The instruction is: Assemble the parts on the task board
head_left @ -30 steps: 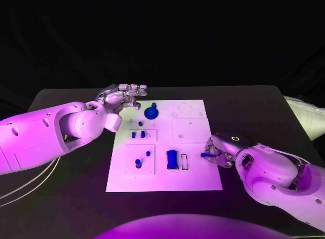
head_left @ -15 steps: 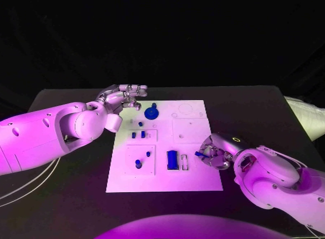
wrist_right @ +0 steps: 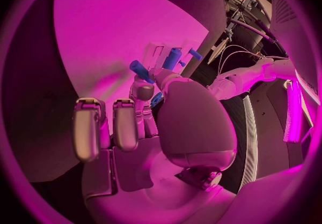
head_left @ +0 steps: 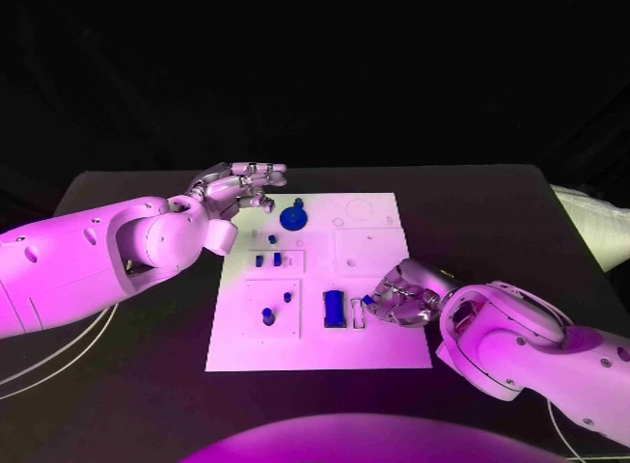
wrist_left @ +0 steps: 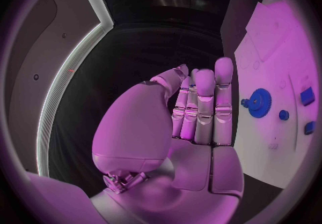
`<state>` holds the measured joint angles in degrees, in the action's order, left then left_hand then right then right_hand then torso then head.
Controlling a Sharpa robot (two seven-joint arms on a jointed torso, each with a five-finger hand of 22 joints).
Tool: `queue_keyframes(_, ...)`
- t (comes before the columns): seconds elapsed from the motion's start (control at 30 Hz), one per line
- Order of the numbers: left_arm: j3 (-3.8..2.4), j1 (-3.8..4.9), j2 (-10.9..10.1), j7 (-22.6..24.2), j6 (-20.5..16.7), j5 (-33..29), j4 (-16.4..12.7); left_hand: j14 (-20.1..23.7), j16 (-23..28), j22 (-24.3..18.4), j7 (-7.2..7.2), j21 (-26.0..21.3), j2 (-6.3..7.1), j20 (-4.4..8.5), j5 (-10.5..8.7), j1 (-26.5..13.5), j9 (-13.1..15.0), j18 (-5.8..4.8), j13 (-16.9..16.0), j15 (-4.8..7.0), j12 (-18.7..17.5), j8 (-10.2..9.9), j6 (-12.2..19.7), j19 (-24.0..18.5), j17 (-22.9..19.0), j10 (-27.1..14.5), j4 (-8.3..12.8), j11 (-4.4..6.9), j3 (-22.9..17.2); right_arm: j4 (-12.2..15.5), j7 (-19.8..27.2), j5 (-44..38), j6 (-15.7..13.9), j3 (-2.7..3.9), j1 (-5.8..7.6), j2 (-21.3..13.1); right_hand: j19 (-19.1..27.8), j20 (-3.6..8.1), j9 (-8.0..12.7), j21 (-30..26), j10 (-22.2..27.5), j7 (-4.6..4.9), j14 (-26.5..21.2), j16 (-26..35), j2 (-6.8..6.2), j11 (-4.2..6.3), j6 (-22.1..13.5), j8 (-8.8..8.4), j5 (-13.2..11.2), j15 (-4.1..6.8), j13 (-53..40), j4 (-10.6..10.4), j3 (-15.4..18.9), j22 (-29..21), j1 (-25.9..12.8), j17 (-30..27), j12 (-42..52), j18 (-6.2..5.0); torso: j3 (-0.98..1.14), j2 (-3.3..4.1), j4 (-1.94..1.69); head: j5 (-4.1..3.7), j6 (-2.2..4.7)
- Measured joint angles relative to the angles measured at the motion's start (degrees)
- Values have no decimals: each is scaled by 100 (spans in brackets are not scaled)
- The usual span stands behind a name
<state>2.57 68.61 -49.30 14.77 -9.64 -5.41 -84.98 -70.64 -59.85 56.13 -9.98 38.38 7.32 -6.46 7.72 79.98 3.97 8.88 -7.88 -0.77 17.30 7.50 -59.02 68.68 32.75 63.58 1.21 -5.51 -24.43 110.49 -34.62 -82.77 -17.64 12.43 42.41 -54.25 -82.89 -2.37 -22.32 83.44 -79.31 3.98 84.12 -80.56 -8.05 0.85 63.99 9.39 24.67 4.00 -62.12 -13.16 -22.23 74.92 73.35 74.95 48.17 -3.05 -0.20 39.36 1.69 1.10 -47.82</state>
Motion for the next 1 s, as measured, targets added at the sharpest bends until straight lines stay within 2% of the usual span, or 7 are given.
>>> queue_keyframes(0.13, 0, 0, 7, -2, 4, 0, -4, 0, 22, 0, 0, 0, 0, 0, 0, 0, 0, 8, 0, 0, 0, 0, 0, 0, -8, 0, 0, 0, 0, -60, -1, 144, 7, -1, 1, 87, 0, 0, -42, 0, -20, -16, 0, -22, 22, -18, 16, 13, 65, 0, -30, -42, 84, 0, -104, 0, 23, 0, 0, 0, 1, 3, -7)
queue_keyframes(0.2, 0, 0, 9, -3, 7, 1, -5, 0, 22, 0, 0, 0, 0, 0, 0, 0, 0, 65, 0, 0, 0, 0, 0, 0, -9, 0, 0, 0, 0, -89, -3, 196, 8, -2, 1, 122, -20, 20, -74, 0, -29, -26, 0, -22, 13, -9, 44, 35, 76, 0, -40, -53, 139, 0, -180, 0, 38, 0, 1, 0, 0, 9, -8)
queue_keyframes(0.53, 0, 0, 9, -6, 16, 2, -7, 0, 22, -6, 0, 0, 0, 0, 0, 0, 0, 65, 1, 0, 0, 0, 0, 0, -8, 0, 0, 0, 0, -138, -9, 314, 6, -5, 0, 199, -20, 20, -124, 23, -63, -76, -21, -48, 6, 0, 99, 81, 186, 21, -142, -129, 467, -1, -401, -1, 156, 0, 4, 1, 1, 27, -28)
queue_keyframes(0.7, -1, 0, 9, -7, 19, 3, -8, 18, 22, -6, 0, 0, 0, 0, 0, 0, 0, 65, 1, 17, 0, 0, 0, 0, -8, -11, 0, 12, 0, -137, -9, 322, 32, -6, 0, 203, -41, 41, -149, 23, -91, -69, -21, -72, 13, 12, 130, 101, 218, 21, -199, -162, 613, -1, -467, -2, 230, 0, 4, 1, 1, 30, -40)
queue_keyframes(1.0, -1, 0, 8, -7, 24, 4, -13, 30, 22, -6, 0, 0, 0, 0, 0, 0, 0, 64, 1, 15, 0, 0, 0, 0, -13, -42, 0, 1, 0, -141, -9, 255, 154, -13, -1, 199, -41, 41, -154, 23, -112, -77, -21, -72, 43, 32, 138, 102, 219, 21, -216, -181, 702, -1, -496, -2, 254, 0, 4, 0, 4, 40, -64)
